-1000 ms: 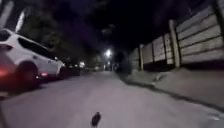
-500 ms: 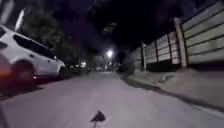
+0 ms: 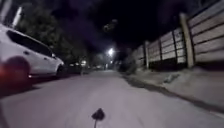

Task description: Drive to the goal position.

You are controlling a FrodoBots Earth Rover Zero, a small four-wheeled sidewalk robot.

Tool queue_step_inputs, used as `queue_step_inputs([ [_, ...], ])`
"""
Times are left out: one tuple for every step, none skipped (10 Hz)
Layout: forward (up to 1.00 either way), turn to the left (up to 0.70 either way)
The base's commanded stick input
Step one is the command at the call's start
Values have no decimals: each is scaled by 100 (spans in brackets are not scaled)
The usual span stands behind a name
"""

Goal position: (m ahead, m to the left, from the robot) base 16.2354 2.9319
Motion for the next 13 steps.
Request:
queue_step_inputs([
  [70,0],
  [70,0],
  [70,0],
  [70,0],
  [70,0],
  [70,0],
  [70,0],
  [70,0],
  [70,0],
  [70,0],
  [70,0],
  [70,0],
  [70,0],
])
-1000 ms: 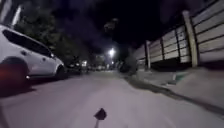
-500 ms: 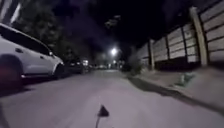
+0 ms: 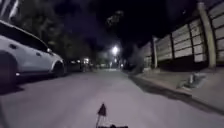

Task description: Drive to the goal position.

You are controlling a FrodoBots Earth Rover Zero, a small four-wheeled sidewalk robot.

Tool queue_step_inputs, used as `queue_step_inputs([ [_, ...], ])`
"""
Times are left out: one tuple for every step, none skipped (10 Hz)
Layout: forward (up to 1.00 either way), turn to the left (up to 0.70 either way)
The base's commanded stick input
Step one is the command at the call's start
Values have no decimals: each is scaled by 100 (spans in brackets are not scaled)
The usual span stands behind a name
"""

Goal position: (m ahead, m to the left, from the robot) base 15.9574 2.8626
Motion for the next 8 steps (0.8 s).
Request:
queue_step_inputs([
  [70,0],
  [70,0],
  [70,0],
  [70,0],
  [70,0],
  [70,0],
  [70,0],
  [70,0],
])
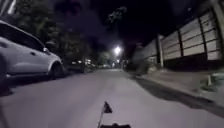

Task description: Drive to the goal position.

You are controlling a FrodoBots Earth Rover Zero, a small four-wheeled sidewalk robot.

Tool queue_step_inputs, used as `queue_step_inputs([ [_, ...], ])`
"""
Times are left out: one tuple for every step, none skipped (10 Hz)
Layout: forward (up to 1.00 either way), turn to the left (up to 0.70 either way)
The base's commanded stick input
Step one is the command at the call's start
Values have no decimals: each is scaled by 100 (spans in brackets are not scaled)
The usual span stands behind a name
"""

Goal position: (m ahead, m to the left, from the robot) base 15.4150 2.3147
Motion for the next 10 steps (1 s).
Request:
queue_step_inputs([
  [70,0],
  [70,0],
  [70,0],
  [70,0],
  [70,0],
  [70,0],
  [70,0],
  [70,0],
  [70,0],
  [70,0],
])
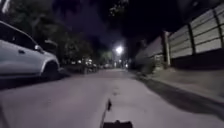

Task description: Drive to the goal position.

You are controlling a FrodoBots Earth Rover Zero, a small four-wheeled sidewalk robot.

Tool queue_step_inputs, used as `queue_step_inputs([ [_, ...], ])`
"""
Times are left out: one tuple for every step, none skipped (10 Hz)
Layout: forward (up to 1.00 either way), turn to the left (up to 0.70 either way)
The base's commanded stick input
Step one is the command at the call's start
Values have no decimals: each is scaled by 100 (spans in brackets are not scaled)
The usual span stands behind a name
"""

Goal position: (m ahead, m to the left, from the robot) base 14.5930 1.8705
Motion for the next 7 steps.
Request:
queue_step_inputs([
  [70,0],
  [70,-13],
  [70,-32],
  [70,-35],
  [70,-35],
  [70,-35],
  [70,-35],
])
